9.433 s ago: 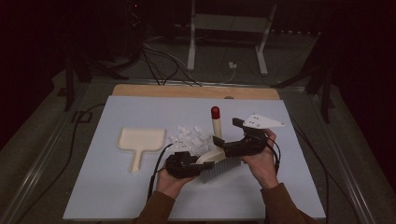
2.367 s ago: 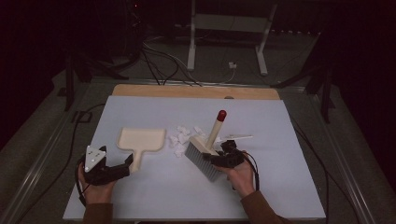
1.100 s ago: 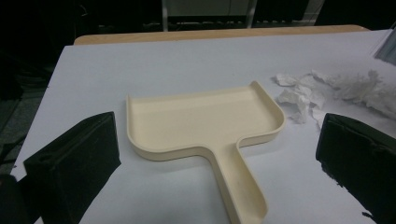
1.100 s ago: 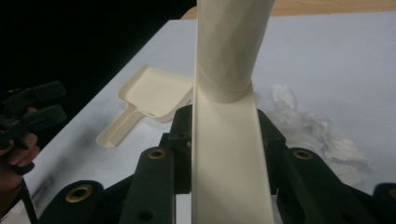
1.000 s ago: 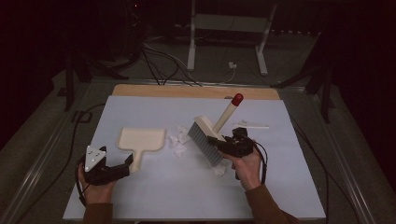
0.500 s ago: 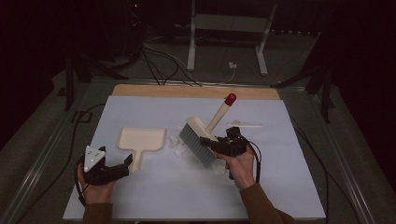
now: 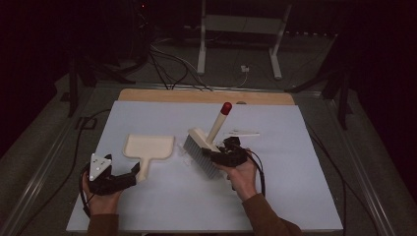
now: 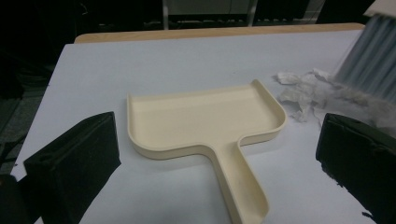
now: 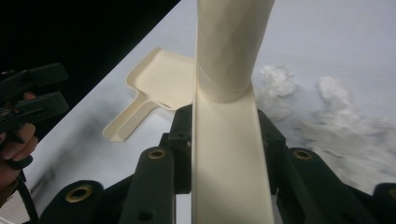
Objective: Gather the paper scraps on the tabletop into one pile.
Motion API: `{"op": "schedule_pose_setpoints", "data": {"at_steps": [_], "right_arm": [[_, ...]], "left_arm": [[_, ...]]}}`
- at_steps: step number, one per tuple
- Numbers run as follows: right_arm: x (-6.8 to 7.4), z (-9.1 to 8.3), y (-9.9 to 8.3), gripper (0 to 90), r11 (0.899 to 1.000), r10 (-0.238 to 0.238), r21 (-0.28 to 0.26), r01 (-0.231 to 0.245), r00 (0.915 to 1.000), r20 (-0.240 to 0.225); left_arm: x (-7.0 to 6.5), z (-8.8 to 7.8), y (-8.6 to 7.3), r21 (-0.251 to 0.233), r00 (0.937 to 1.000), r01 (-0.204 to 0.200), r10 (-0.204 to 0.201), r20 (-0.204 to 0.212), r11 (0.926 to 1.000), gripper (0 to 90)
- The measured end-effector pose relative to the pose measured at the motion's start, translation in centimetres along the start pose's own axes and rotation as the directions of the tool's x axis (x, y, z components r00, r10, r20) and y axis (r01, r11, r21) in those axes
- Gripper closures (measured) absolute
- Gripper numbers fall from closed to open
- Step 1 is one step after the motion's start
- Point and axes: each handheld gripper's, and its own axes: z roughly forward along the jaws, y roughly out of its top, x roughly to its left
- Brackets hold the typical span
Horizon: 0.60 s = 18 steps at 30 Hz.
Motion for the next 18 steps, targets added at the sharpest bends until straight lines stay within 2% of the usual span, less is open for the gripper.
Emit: {"op": "schedule_pose_setpoints", "data": {"at_steps": [8,12,18], "right_arm": [[1.8,2.9,-0.5,67.9,1.000,-0.004,0.015,0.003,0.9991,0.042],[2.2,4.3,-0.9,67.9,0.999,0.000,0.032,-0.002,0.9977,0.068],[2.0,5.6,-1.3,68.0,0.999,-0.011,0.054,0.002,0.9868,0.162]], "left_arm": [[0.1,0.0,0.0,0.001,1.0000,-0.001,0.001,0.001,1.0000,0.6],[0.1,0.0,0.0,0.002,1.0000,-0.002,0.002,0.000,1.0000,0.6],[0.2,-0.1,0.0,0.001,1.0000,0.001,-0.001,0.001,1.0000,0.6]]}}
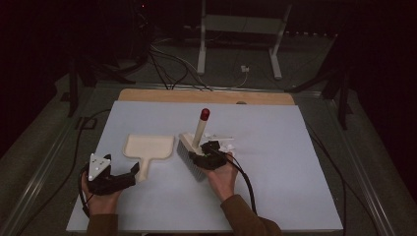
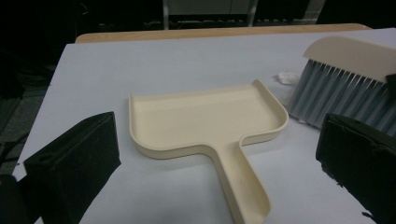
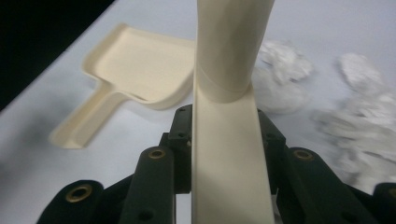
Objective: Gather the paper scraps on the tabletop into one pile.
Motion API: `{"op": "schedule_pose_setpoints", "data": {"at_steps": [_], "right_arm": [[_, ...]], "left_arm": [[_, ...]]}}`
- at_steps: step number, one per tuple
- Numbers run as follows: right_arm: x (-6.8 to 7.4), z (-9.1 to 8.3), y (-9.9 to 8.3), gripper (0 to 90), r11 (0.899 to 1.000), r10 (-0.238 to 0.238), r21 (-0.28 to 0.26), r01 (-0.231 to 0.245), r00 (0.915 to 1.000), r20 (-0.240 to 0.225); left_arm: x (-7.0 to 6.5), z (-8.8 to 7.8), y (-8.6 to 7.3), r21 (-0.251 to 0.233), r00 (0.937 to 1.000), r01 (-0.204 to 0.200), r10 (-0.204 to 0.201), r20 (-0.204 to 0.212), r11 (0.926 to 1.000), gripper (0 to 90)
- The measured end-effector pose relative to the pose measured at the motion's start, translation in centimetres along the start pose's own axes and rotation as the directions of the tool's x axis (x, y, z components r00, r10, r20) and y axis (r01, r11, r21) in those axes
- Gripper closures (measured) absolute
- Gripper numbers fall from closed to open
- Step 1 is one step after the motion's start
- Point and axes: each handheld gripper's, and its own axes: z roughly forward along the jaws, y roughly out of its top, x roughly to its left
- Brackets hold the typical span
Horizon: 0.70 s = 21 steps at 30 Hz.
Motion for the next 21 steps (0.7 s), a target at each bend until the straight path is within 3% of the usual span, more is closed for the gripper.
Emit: {"op": "schedule_pose_setpoints", "data": {"at_steps": [6,16,21], "right_arm": [[-0.9,-0.9,-0.4,68.0,1.000,0.021,-0.001,-0.021,0.9972,0.072],[-3.2,-3.9,-1.3,67.9,0.999,0.053,-0.021,-0.050,0.9889,0.139],[-3.8,-5.6,-1.4,67.9,0.997,0.068,-0.040,-0.064,0.9906,0.118]], "left_arm": [[0.0,0.0,0.0,0.002,1.0000,0.001,-0.001,0.000,1.0000,0.6],[-0.1,0.1,-0.1,0.006,1.0000,-0.001,0.001,0.001,1.0000,0.6],[-0.1,0.1,-0.1,0.008,1.0000,-0.003,0.003,0.001,1.0000,0.6]]}}
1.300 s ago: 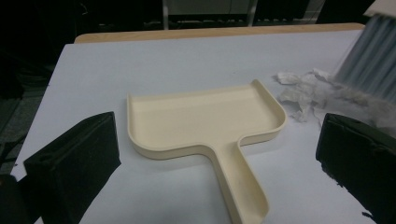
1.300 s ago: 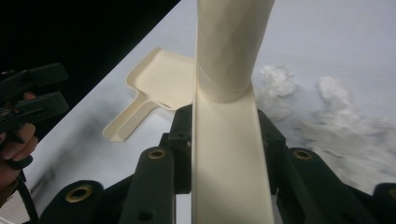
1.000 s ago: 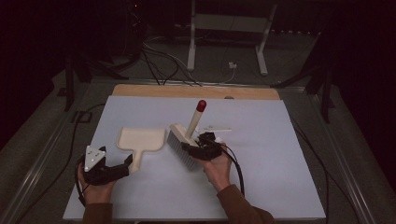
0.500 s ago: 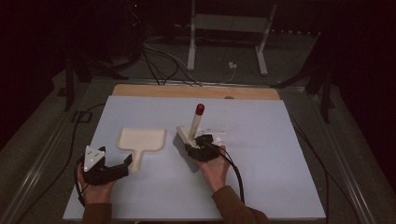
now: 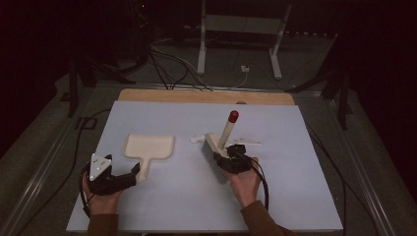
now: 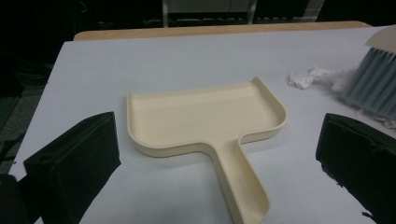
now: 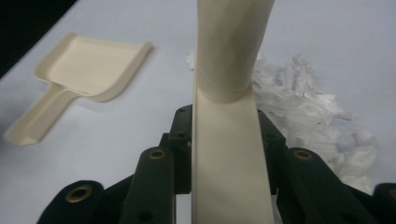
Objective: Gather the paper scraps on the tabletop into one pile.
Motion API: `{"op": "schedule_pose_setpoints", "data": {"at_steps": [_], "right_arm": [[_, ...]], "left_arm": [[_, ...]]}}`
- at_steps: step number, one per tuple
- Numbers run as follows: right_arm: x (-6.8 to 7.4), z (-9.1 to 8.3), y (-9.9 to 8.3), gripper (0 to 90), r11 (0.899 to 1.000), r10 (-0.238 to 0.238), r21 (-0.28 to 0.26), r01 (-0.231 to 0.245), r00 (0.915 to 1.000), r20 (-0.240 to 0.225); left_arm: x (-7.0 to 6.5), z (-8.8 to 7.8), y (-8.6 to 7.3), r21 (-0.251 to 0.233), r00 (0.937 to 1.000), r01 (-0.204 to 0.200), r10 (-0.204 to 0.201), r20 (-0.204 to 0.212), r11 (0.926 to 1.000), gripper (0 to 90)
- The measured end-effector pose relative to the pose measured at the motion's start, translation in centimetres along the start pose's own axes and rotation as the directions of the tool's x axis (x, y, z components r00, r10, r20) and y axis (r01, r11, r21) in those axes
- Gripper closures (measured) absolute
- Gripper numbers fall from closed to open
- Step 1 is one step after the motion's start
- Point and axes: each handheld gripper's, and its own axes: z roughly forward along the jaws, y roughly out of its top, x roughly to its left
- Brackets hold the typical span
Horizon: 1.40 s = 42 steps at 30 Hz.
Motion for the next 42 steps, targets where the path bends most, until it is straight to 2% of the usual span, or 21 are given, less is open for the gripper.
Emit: {"op": "schedule_pose_setpoints", "data": {"at_steps": [3,8,12,19,23,27,35,40,42], "right_arm": [[0.1,-0.8,0.3,67.9,1.000,-0.017,0.010,0.017,0.9990,-0.042],[0.8,-1.9,0.6,67.9,0.999,-0.032,-0.006,0.032,0.9953,-0.092],[1.1,-2.4,0.9,67.9,0.999,-0.029,-0.022,0.027,0.9929,-0.115],[1.3,-3.1,1.5,67.9,0.998,-0.028,-0.062,0.021,0.9923,-0.121],[2.0,-3.0,2.0,67.9,0.996,-0.031,-0.091,0.019,0.9900,-0.137],[3.1,-1.9,2.5,67.9,0.995,-0.040,-0.100,0.027,0.9905,-0.131],[4.9,1.9,2.9,67.9,0.995,-0.051,-0.090,0.043,0.9949,-0.087],[5.0,4.1,3.0,67.9,0.996,-0.036,-0.085,0.032,0.9987,-0.038],[4.8,4.8,3.0,67.9,0.998,-0.007,-0.068,0.005,0.9995,-0.031]], "left_arm": [[0.0,0.0,0.0,0.002,1.0000,-0.001,0.001,0.001,1.0000,0.6],[0.0,0.0,0.0,0.000,1.0000,0.001,-0.001,0.000,1.0000,0.6],[0.1,-0.1,0.0,-0.002,1.0000,0.004,-0.004,0.000,1.0000,0.6],[0.1,0.0,0.0,0.000,1.0000,0.002,-0.002,0.001,1.0000,0.6],[0.0,0.0,0.0,0.004,1.0000,0.002,-0.002,0.002,1.0000,0.6],[0.0,0.0,0.0,0.004,1.0000,0.000,0.000,0.002,1.0000,0.6],[0.2,0.0,0.0,0.003,1.0000,0.006,-0.006,0.004,1.0000,0.6],[0.2,0.0,0.0,0.002,1.0000,0.007,-0.007,0.003,1.0000,0.6],[0.3,0.0,0.0,0.002,1.0000,0.008,-0.008,0.002,1.0000,0.6]]}}
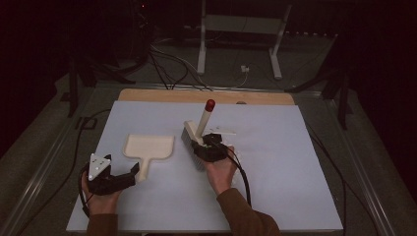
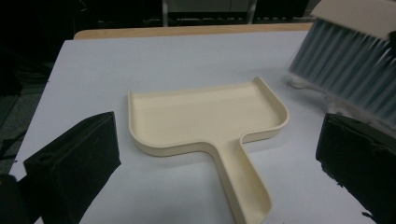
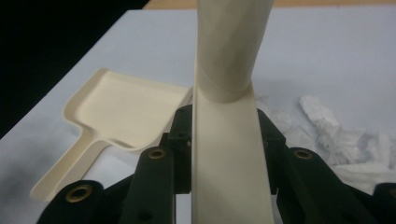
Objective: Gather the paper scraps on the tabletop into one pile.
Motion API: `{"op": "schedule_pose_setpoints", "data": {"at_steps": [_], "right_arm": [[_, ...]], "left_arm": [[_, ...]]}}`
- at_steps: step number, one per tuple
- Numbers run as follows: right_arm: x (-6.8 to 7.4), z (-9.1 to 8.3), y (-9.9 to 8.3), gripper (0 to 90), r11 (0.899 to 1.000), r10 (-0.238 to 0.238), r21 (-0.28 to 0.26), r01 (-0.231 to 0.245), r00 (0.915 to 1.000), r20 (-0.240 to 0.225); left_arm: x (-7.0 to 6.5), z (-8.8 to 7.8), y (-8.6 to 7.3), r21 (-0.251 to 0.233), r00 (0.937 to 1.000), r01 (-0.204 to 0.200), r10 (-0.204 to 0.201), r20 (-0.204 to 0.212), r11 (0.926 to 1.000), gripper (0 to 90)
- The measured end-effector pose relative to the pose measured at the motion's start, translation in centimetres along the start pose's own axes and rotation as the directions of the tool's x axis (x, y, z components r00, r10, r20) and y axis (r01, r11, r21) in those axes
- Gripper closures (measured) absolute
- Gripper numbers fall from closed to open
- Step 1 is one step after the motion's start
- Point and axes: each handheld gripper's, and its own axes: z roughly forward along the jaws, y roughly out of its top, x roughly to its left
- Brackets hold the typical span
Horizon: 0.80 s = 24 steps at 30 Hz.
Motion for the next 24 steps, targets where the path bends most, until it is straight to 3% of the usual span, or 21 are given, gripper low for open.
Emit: {"op": "schedule_pose_setpoints", "data": {"at_steps": [4,10,13,24], "right_arm": [[-0.3,1.1,-0.1,67.9,1.000,0.018,0.005,-0.018,0.9995,0.026],[-1.1,2.0,-0.3,68.0,0.998,0.056,0.034,-0.060,0.9929,0.104],[-1.3,1.5,-0.4,68.0,0.998,0.043,0.047,-0.049,0.9903,0.132],[-3.5,-2.4,-1.9,67.9,0.996,0.056,0.058,-0.067,0.9845,0.166]], "left_arm": [[0.0,0.1,0.0,0.003,1.0000,-0.002,0.002,0.003,1.0000,0.6],[0.0,0.0,0.0,0.001,1.0000,0.000,0.000,0.006,1.0000,0.6],[0.0,0.0,0.0,0.001,1.0000,0.001,-0.001,0.005,1.0000,0.6],[-0.2,0.1,-0.1,0.005,1.0000,-0.004,0.003,0.007,1.0000,0.6]]}}
